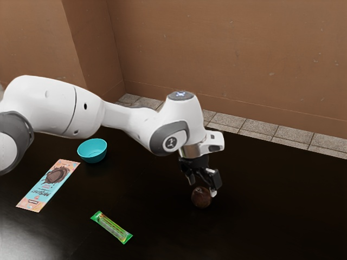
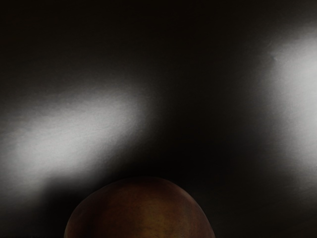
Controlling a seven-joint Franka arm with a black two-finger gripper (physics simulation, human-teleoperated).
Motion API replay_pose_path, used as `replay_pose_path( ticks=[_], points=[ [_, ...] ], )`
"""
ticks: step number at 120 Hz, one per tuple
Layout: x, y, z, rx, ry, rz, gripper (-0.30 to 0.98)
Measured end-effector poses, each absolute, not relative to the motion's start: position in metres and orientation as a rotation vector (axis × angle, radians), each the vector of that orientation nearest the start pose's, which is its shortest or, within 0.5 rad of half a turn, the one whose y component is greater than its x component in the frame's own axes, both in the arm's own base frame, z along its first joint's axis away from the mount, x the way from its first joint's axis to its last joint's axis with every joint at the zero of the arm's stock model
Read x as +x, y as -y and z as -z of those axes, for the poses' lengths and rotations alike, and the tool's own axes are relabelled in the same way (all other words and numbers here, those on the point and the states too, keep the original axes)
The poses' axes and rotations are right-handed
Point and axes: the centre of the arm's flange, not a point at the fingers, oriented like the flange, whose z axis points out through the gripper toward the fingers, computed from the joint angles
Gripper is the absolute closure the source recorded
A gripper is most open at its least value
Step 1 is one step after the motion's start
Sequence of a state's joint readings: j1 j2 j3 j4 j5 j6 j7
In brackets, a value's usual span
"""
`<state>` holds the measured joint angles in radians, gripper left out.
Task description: Place the pear in the bowl.
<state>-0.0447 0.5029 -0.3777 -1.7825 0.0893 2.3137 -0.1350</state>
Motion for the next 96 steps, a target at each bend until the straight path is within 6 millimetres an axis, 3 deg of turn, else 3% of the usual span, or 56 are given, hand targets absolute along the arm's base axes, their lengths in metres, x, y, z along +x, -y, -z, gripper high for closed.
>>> replay_pose_path(
  ticks=[55, 85, 96],
  points=[
    [0.611, 0.247, -0.259, -3.214, -0.477, -0.053, 0.0],
    [0.614, 0.249, -0.253, -3.215, -0.489, -0.013, 0.0],
    [0.615, 0.249, -0.253, -3.221, -0.486, -0.003, 0.06]
  ],
)
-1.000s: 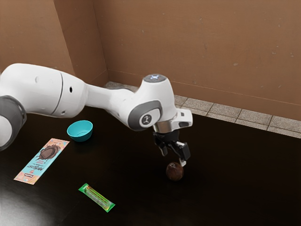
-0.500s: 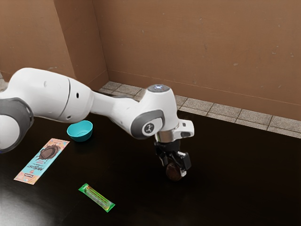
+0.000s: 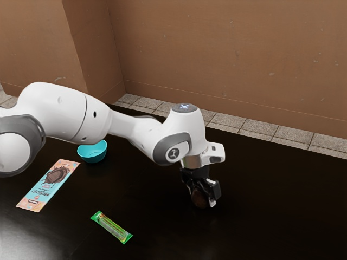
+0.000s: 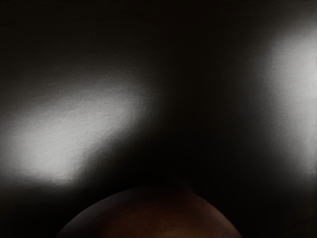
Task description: Place the pear in the bowl.
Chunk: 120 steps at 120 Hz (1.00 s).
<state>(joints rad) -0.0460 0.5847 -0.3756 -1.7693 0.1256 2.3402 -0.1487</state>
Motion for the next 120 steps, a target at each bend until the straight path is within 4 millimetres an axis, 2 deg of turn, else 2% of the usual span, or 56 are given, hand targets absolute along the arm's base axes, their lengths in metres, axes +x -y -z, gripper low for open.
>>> replay_pose_path(
  ticks=[33, 67, 83, 95, 102, 120],
  points=[
    [0.615, 0.248, -0.248, -3.228, -0.471, -0.008, 0.19],
    [0.617, 0.246, -0.254, -3.218, -0.46, -0.01, 0.28],
    [0.617, 0.245, -0.27, -3.201, -0.456, -0.012, 0.33],
    [0.618, 0.239, -0.293, -3.179, -0.445, -0.013, 0.37],
    [0.623, 0.232, -0.31, -3.166, -0.436, -0.006, 0.38],
    [0.65, 0.176, -0.334, -3.132, -0.352, -0.01, 0.38]
  ],
)
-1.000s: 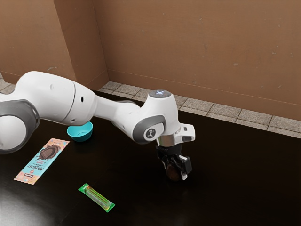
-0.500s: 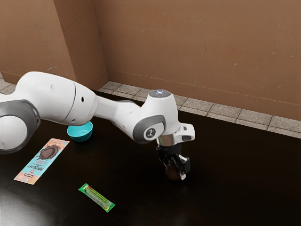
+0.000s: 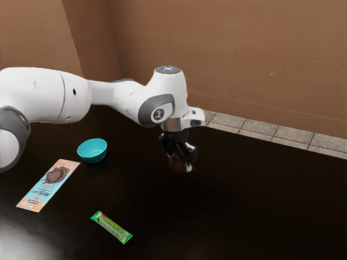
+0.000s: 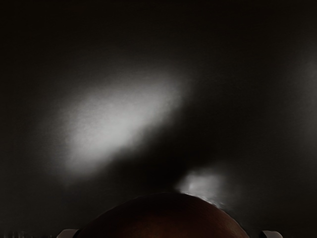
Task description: Place the pear in the bowl.
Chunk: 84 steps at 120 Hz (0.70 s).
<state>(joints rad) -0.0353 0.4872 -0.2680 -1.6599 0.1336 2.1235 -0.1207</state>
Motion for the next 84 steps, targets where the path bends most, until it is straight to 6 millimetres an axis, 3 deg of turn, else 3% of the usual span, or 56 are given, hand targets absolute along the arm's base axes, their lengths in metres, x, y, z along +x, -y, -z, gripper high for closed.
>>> replay_pose_path(
  ticks=[28, 84],
  points=[
    [0.67, 0.088, -0.347, -3.076, -0.332, -0.045, 0.38],
    [0.672, -0.114, -0.362, -3.014, -0.294, -0.095, 0.37]
  ],
)
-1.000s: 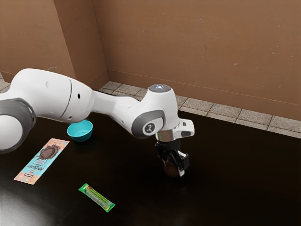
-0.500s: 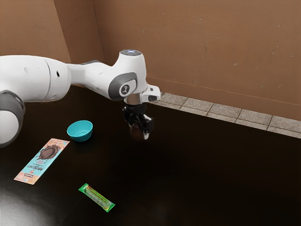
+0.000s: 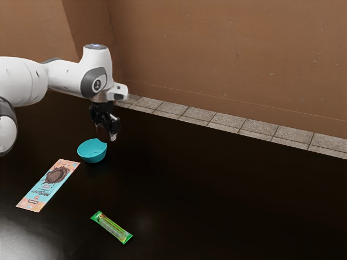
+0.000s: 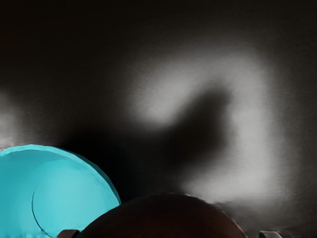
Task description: Place the pear in the bowl.
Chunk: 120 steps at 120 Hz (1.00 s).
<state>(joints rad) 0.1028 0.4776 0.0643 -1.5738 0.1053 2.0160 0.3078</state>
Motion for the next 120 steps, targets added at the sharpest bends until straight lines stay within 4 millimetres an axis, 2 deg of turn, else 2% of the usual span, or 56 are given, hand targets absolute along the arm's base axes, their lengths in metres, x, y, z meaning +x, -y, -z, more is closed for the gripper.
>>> replay_pose_path(
  ticks=[7, 22, 45, 73, 92, 120],
  points=[
    [0.67, -0.134, -0.357, -3.008, -0.296, -0.117, 0.36],
    [0.667, -0.164, -0.343, -2.993, -0.315, -0.165, 0.31],
    [0.671, -0.198, -0.32, -2.986, -0.354, -0.209, 0.27],
    [0.674, -0.202, -0.3, -2.985, -0.442, -0.248, 0.25],
    [0.681, -0.202, -0.3, -2.98, -0.489, -0.229, 0.25],
    [0.683, -0.199, -0.304, -2.979, -0.543, -0.213, 0.09]
  ],
)
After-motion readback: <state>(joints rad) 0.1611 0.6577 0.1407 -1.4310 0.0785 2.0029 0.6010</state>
